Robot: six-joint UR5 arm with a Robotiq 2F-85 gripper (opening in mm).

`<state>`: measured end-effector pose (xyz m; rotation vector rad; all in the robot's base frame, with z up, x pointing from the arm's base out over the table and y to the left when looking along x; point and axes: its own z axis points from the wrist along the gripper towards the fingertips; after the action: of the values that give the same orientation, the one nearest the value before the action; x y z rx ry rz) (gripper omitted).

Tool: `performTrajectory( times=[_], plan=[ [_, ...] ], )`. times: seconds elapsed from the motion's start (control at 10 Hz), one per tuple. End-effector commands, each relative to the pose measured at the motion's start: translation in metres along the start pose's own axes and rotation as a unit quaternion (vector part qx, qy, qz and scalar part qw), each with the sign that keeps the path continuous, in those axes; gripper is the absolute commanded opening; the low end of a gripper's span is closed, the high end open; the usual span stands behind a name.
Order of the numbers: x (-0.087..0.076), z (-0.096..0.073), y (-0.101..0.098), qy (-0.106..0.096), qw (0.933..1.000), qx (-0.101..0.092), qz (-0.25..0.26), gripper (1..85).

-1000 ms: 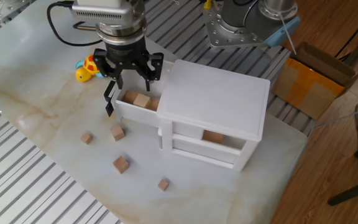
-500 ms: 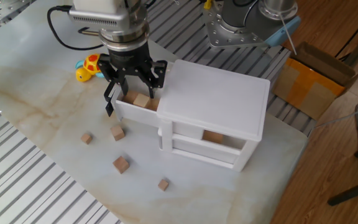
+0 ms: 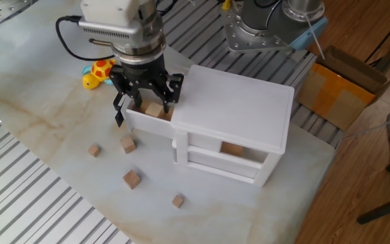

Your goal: Take something out of a drawer

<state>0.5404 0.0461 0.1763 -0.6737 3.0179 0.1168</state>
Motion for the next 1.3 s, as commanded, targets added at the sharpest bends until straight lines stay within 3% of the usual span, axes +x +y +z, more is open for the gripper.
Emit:
performTrajectory(
  times=[0.0, 0.1, 0.2, 0.3, 0.4, 0.5, 0.7, 0.9, 1.2],
  plan=[
    [-0.004, 0.009, 0.004, -0.009, 1.0, -0.002, 0.004, 56.3],
    [-0.005, 0.009, 0.003, -0.01, 0.9999, -0.001, 0.004, 51.3],
    [-0.009, 0.008, 0.001, -0.018, 0.9998, 0.002, -0.001, 41.0],
    [-0.012, 0.006, 0.004, -0.025, 0.9997, -0.007, 0.0, 23.7],
    [-0.009, 0.002, 0.004, -0.019, 0.9998, -0.009, 0.005, 1.7],
    [0.0, -0.013, 0.009, -0.002, 0.9996, -0.026, 0.008, 1.0],
    [0.013, -0.042, 0.012, 0.02, 0.9992, -0.034, 0.008, 1.0],
    [0.01, -0.045, 0.014, 0.019, 0.9994, -0.028, 0.007, 1.0],
    [-0.003, -0.042, 0.008, 0.003, 0.9999, -0.012, 0.006, 1.0]
  ],
)
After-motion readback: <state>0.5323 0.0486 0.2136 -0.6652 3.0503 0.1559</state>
